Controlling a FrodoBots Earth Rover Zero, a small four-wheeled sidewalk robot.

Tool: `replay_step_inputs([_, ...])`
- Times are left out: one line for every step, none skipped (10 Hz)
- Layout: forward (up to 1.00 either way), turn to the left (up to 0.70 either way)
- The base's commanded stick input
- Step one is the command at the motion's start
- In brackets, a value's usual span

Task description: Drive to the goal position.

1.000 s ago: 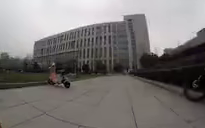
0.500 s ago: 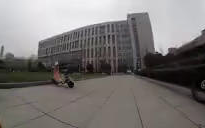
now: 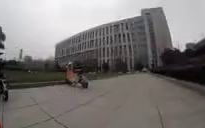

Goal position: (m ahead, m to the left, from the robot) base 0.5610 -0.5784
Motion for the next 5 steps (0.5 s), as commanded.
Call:
replay_step_inputs([0.70, -0.28])
replay_step_inputs([0.70, -0.36])
replay_step_inputs([0.70, -0.36])
replay_step_inputs([0.70, -0.36])
replay_step_inputs([0.70, -0.36])
